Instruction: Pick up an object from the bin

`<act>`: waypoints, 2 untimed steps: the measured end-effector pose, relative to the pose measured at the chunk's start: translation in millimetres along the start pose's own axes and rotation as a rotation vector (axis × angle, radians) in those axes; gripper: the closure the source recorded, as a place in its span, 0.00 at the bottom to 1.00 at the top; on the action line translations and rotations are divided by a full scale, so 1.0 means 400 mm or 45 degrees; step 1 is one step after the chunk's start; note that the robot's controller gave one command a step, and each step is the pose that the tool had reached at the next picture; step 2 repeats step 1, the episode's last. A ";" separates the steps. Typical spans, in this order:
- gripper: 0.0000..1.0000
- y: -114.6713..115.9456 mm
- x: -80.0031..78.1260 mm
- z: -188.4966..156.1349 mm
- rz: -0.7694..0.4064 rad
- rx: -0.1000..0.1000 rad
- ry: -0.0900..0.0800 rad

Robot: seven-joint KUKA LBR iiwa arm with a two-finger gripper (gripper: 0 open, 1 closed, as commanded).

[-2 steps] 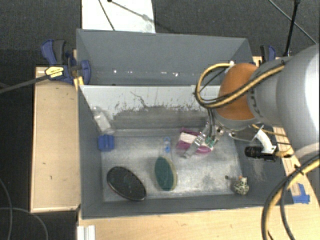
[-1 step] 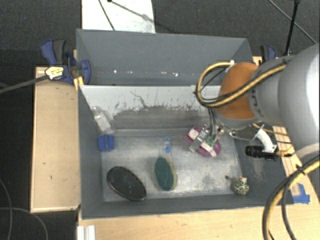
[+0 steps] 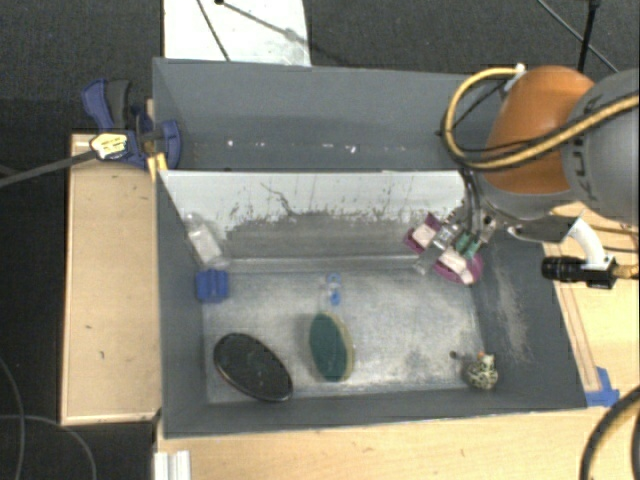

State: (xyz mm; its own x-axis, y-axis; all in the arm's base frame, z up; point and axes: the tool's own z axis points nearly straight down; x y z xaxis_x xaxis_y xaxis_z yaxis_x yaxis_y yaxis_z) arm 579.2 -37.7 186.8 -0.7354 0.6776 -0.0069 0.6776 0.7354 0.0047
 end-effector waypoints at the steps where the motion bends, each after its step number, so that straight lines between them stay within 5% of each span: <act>1: 1.00 -0.024 0.022 -0.253 -0.037 -0.001 0.000; 2: 1.00 -0.024 0.022 -0.253 -0.037 -0.001 0.000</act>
Offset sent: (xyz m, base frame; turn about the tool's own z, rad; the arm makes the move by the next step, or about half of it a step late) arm -0.0151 -0.0003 0.0963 -0.0320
